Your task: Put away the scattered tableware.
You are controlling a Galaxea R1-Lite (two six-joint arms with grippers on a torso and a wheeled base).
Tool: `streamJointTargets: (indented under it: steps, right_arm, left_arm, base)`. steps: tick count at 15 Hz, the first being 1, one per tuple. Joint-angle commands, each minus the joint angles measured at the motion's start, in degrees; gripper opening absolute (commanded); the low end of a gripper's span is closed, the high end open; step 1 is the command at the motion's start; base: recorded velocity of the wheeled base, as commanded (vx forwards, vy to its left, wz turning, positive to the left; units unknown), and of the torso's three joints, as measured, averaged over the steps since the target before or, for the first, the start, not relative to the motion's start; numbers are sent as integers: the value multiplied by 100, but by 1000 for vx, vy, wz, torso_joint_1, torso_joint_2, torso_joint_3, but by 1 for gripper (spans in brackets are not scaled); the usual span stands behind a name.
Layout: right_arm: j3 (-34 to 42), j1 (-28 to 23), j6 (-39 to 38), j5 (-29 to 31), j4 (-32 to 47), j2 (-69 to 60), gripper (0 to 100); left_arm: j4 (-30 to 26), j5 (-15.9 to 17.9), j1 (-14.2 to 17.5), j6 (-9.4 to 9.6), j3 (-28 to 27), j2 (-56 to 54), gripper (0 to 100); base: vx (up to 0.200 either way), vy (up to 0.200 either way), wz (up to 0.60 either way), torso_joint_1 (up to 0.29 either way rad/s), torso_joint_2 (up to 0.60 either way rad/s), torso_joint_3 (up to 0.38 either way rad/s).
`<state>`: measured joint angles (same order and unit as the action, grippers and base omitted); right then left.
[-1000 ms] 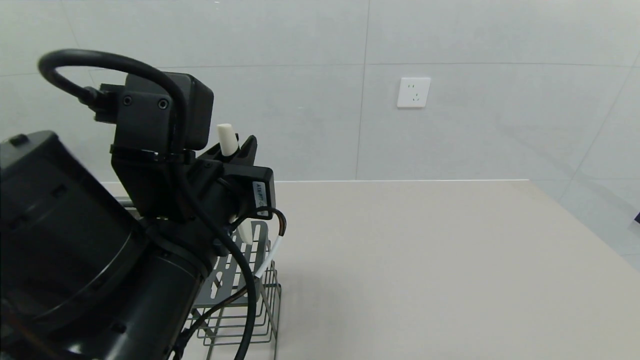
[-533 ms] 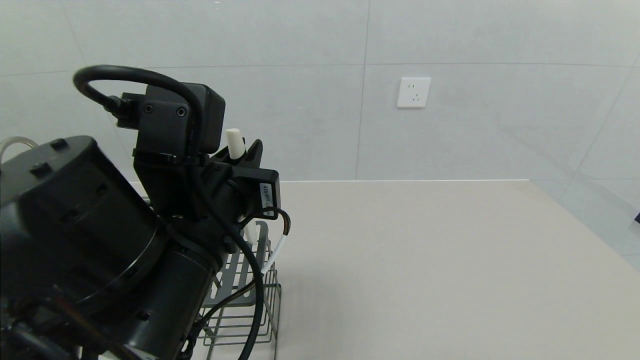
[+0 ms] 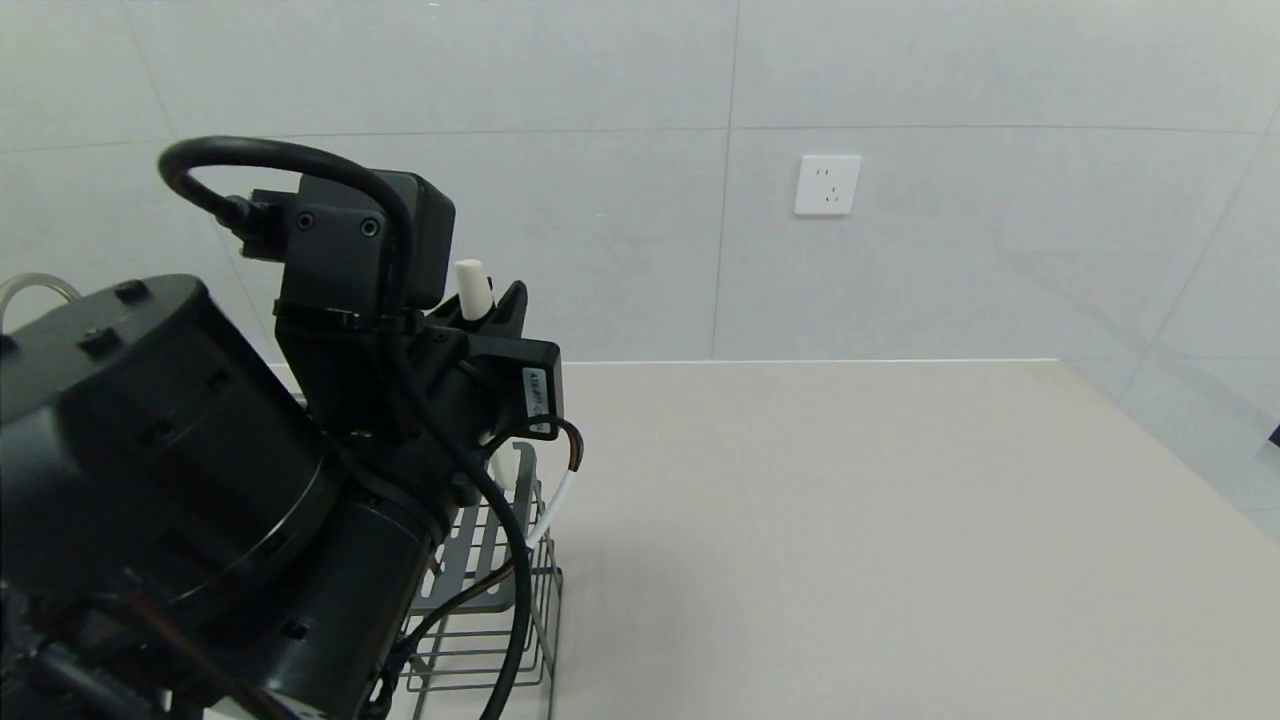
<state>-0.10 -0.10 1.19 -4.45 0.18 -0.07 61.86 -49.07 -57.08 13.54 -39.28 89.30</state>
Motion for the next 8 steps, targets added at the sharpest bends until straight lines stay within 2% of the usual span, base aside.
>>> streamJointTargets:
  steps: [1,5,8]
  right_arm:
    - [1,10,4,-3,-1,7,0]
    - [1,1,4,-3,-1,7,0]
    - [1,1,4,-3,-1,7,0]
  left_arm:
    - [2,-6,-5,-1,43,9,0]
    - [2,-15,4,-71,61,88,0]
    - [-7,-42,4,-229,96,176,0]
  base:
    - [0,0,0,0,0,0]
    - [0,0,0,0,0,0]
    - [0,0,0,0,0,0]
